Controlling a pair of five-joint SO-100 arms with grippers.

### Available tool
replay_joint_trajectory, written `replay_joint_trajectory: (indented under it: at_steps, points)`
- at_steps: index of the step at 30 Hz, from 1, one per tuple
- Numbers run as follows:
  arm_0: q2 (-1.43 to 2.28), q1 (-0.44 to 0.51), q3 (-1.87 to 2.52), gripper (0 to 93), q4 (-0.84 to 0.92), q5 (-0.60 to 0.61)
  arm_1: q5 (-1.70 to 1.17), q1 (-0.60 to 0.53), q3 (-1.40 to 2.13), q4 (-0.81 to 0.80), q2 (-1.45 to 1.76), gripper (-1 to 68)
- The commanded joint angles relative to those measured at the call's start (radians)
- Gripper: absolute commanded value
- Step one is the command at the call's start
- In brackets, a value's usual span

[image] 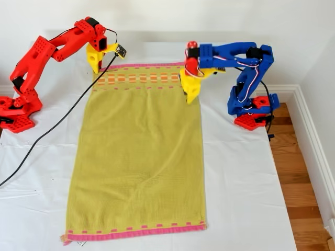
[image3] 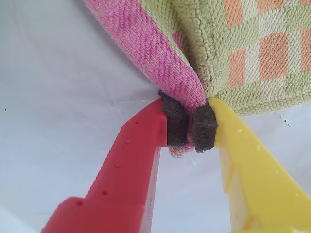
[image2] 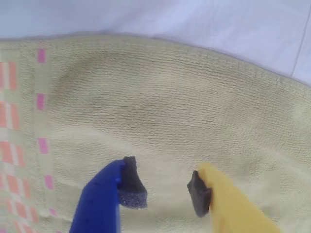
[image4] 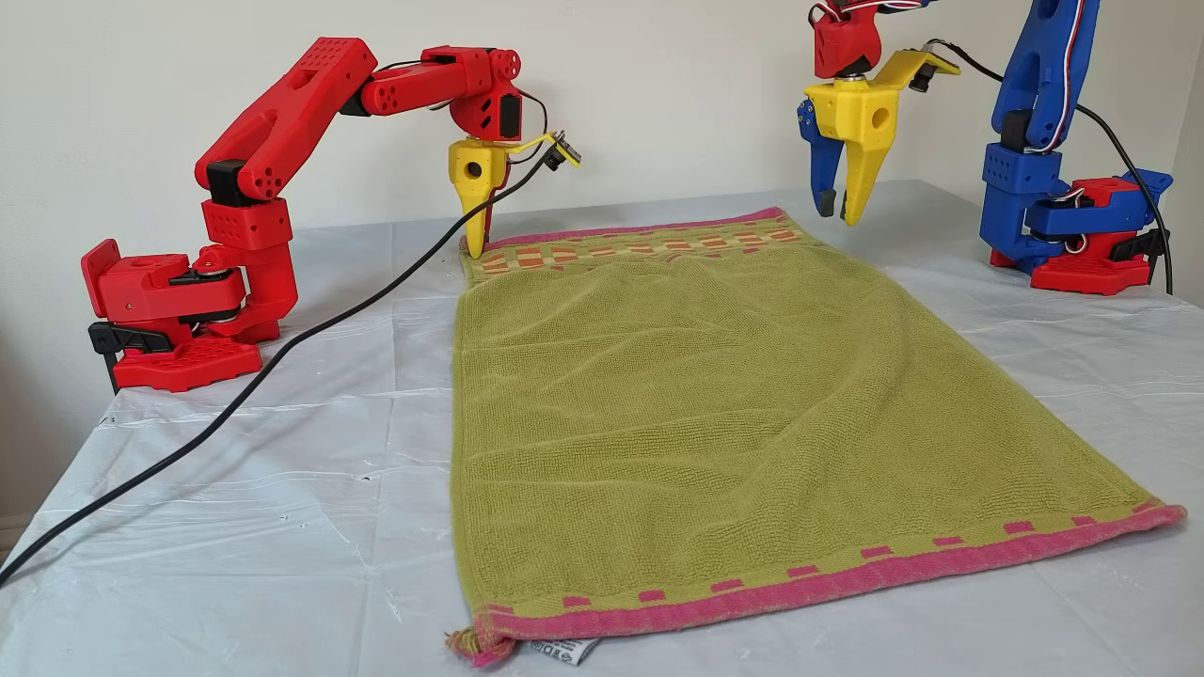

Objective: Fold the towel.

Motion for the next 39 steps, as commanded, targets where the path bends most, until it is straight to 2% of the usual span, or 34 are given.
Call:
replay_joint_trajectory:
  at_steps: [1, 8, 16, 18, 19, 26, 30, 39]
  points:
    - [0.057, -0.021, 0.002, 1.4, 0.006, 0.014, -0.067, 0.092, -0.153, 0.041, 0.026, 21.8]
    - [-0.008, -0.021, -0.052, 1.4, 0.006, 0.067, -0.235, 0.328, -0.324, 0.044, -0.109, 22.7]
    - [-0.003, -0.067, -0.057, 1.4, 0.006, 0.107, -0.284, 0.479, -0.417, -0.006, -0.331, 25.0]
    - [-0.008, -0.063, -0.083, 1.4, 0.006, 0.110, -0.287, 0.508, -0.425, -0.026, -0.353, 27.2]
    - [-0.011, -0.057, -0.098, 1.4, 0.006, 0.107, -0.299, 0.538, -0.443, -0.031, -0.374, 31.2]
    - [-0.091, -0.031, -0.238, 1.4, 0.006, 0.103, -0.374, 0.600, -0.712, 0.044, -0.566, 38.5]
    - [-0.110, -0.026, -0.261, 1.4, 0.006, 0.100, -0.399, 0.611, -0.919, 0.048, -0.723, 39.2]
    - [-0.106, -0.032, -0.247, 1.4, 0.006, 0.104, -0.437, 0.649, -1.072, 0.048, -0.900, 39.6]
